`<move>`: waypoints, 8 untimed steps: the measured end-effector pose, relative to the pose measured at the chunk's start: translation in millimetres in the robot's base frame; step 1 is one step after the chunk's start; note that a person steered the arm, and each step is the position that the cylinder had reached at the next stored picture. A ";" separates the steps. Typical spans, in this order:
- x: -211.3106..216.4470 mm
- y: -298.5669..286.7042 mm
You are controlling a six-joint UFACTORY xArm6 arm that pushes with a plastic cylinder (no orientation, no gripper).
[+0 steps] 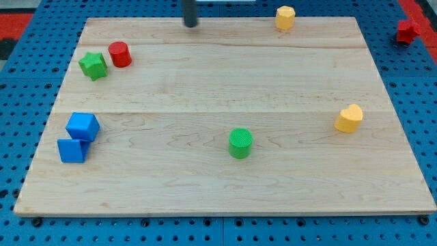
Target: Move the green circle to the center
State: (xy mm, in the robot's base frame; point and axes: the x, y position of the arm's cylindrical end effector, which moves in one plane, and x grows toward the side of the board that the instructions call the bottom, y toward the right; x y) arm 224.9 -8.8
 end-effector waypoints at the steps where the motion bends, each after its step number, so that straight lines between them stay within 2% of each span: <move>1: 112.8 101.1; 2: 221.9 101.8; 3: 181.7 20.0; 4: 58.3 40.9; 5: 124.1 -2.3; 6: 227.9 -125.8; 7: 319.5 -36.8; 8: 313.6 41.0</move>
State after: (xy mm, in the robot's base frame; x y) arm 538.5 32.3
